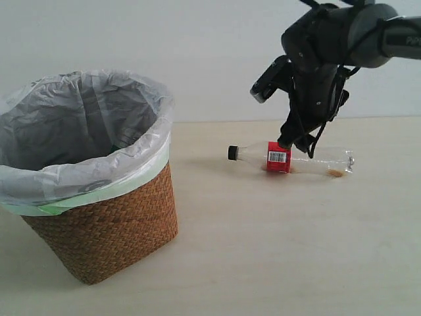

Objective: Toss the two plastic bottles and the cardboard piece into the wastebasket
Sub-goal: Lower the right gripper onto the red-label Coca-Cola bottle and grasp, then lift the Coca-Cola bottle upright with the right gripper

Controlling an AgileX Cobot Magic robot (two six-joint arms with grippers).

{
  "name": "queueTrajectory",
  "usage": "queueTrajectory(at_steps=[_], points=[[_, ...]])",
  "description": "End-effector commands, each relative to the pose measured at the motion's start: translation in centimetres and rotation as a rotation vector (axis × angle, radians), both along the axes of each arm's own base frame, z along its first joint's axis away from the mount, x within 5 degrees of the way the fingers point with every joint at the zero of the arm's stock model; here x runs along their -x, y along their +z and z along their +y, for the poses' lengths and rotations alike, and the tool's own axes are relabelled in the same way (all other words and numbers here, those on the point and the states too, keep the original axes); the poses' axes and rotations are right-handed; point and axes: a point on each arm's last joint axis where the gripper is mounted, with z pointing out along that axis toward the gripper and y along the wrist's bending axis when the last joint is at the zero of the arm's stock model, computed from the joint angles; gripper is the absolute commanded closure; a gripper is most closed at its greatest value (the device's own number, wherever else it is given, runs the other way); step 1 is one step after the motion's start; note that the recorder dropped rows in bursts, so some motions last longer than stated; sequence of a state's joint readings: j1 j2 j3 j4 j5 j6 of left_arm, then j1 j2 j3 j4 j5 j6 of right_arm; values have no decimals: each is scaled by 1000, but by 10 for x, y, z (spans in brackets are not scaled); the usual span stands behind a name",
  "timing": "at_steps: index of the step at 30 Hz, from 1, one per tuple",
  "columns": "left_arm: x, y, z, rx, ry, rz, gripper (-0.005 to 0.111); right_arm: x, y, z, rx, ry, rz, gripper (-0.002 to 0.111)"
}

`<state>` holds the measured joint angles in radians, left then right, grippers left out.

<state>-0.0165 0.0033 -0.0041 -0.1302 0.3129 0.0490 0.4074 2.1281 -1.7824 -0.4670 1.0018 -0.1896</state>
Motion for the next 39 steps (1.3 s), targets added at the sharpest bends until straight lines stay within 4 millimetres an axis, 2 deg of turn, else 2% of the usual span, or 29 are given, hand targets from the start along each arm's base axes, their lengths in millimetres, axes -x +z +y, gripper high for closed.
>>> queueTrajectory(at_steps=[1,18,30,32,33,35,38,39], points=[[0,-1,0,2,2,-2,103,-6,-20,0,0,2,23,32],[0,-1,0,2,2,-2,103,-24,-83,12,-25,80,18,33],[0,-1,0,2,2,-2,103,-23,-100,12,-36,21,59,33],[0,-1,0,2,2,-2,103,-21,-100,11,-40,-13,68,39],[0,-1,0,2,2,-2,103,-20,-100,10,-38,-30,76,46],[0,-1,0,2,2,-2,103,-18,-100,8,-34,-72,92,63],[0,-1,0,2,2,-2,103,-15,-101,6,-17,-112,120,100],[0,-1,0,2,2,-2,103,-14,-101,5,-16,-132,126,108]])
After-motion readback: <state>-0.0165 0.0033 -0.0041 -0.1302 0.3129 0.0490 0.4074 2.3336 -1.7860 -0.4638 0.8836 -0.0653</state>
